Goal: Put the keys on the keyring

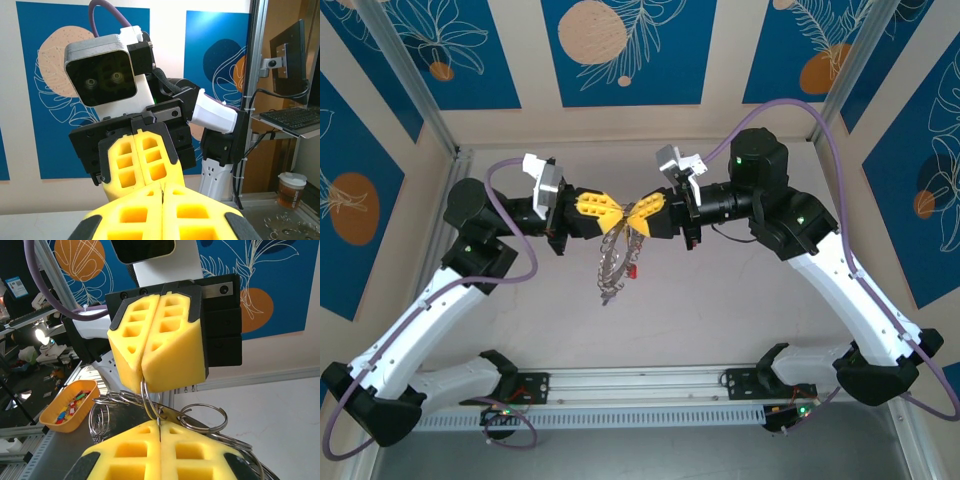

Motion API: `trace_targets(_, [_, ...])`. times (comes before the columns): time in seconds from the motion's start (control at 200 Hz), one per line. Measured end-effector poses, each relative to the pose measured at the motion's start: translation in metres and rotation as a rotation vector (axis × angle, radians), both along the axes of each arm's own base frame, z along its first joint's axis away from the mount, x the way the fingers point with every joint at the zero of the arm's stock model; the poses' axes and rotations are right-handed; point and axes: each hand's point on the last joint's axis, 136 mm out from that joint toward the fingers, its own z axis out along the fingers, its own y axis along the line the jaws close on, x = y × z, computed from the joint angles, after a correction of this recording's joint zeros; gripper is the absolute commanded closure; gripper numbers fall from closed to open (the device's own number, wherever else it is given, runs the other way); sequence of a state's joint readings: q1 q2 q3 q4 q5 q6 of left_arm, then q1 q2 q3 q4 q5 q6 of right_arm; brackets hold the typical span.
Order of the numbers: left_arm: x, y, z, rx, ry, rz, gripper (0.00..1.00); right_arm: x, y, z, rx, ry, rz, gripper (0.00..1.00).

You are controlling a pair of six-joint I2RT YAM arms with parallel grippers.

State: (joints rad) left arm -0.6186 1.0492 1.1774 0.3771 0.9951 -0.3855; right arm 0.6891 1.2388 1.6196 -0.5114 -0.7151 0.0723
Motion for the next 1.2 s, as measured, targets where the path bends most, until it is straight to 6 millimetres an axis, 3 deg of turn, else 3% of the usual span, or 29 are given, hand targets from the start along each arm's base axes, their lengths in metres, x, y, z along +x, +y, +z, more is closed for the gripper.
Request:
trace_targets(0.295, [-0.002,0.001,-0.002,0.014,0.001,-0.004,1.0,-0.002,-0.003,0.003,0.005,-0.006,-0.004,0.99])
trace_targets(1.201, [-0.008,0.003,0.017,-0.053,0.0,-0.076,1.0,-0.007,0.005,0.008,0.037,0.036,0.09,1.0])
